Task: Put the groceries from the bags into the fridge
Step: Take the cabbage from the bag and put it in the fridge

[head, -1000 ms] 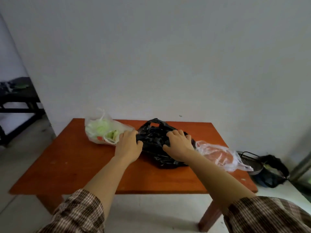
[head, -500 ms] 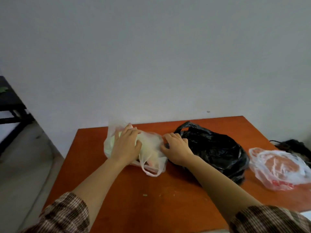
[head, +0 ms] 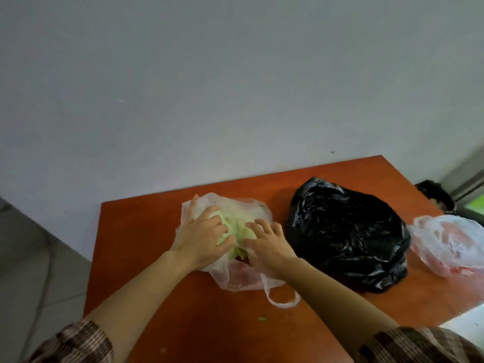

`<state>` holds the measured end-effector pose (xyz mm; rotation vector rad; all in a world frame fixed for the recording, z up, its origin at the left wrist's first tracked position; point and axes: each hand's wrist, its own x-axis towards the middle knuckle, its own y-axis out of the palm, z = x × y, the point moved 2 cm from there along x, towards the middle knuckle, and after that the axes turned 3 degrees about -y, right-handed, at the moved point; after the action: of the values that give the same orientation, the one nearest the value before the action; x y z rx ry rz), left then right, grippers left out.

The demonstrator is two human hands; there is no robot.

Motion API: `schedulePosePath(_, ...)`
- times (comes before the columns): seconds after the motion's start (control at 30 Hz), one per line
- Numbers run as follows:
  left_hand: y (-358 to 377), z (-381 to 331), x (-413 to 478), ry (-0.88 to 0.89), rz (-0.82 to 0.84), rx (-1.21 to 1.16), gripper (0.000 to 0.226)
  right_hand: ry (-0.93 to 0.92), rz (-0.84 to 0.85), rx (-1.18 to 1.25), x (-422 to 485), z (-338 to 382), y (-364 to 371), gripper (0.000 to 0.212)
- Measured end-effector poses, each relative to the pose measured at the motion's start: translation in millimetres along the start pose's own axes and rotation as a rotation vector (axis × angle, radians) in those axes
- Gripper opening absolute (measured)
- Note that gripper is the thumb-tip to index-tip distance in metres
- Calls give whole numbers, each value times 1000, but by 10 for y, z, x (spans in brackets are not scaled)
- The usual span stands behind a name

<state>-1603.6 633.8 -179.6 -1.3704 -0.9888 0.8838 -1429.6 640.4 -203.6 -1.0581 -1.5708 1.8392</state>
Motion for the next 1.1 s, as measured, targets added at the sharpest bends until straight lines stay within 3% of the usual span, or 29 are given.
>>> schedulePosePath(0.07,93,116,-42,-17,44,-24,42,-34,-1,-126,52,-101,26,45)
schedulePosePath(0.17,222,224,-77,5,79,-34,7,-91,-42,-292,152,-242,45,43)
schedulePosePath(0.33,246,352,-15,-134,102,-31,41,-103,-95,-388,402,-382,-19,31)
schedulePosePath(0.5,243,490,20,-281,201,-268,49,-47,-38,-307,696,-465,-78,47)
schedulePosePath(0.6,356,737,-49,-431,120,-510,53,-22,-3,-244,864,-473,-63,57)
schedulePosePath(0.77,590,970,-211,-559,151,-870,39,-9,156,-46,1171,-458,122,66)
schedulePosePath(0.87,624,953,-167,-725,68,-1038,37,90,259,220,1308,-470,217,61)
schedulePosePath(1.0,802,1032,-245,-1038,25,-1235,39,126,231,347,1364,-429,194,58)
schedulePosePath(1.1,925,1034,-311,-1164,-13,-1292,28,131,176,441,1363,-334,109,44)
